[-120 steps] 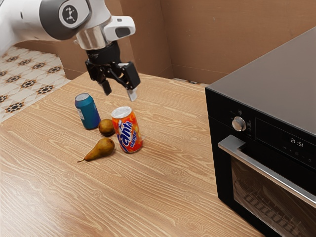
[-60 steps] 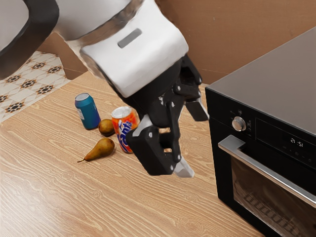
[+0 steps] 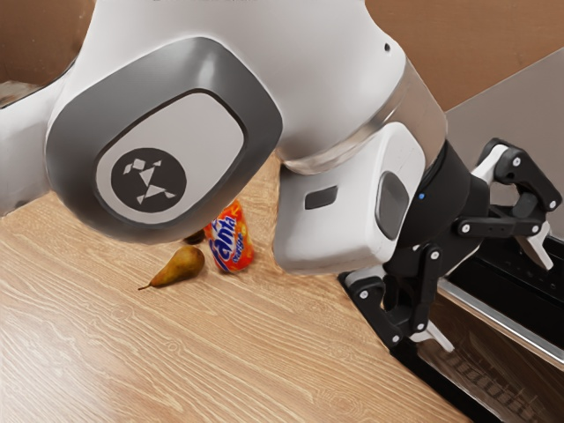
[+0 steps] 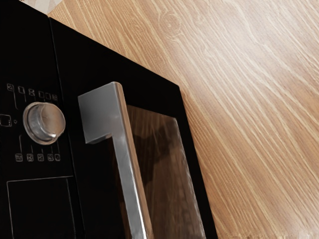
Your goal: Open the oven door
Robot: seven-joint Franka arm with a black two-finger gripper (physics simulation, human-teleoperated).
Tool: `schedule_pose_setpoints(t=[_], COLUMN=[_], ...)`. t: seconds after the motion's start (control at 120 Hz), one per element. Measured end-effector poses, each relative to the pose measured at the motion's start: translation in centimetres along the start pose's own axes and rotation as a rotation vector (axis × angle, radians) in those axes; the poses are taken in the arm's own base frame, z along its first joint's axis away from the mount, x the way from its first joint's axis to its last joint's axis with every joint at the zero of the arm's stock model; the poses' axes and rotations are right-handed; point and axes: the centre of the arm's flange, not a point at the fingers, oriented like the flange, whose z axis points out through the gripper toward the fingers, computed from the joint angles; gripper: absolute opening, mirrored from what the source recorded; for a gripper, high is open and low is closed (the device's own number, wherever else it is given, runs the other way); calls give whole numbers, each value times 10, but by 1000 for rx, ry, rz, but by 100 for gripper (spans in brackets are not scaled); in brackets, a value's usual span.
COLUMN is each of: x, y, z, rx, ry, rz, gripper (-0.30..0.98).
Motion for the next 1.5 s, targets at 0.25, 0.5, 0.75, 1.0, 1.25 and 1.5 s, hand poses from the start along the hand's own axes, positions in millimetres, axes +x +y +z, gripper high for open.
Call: schedule_pose_setpoints(t=[0.25,0.5,0.75,1.0,1.25,1.5], x=[-40,-31,-35,-46,-47,-111], y=[16,11,12,15,36,34], z=[31,61,75,99,118,-280], rx=[-9,6,5,-24,-55,389], ry=[-125,-123,-158,-168,-183,-495], rz=[114,235,235,177,143,-191], gripper=[68,69,69,69,70,64])
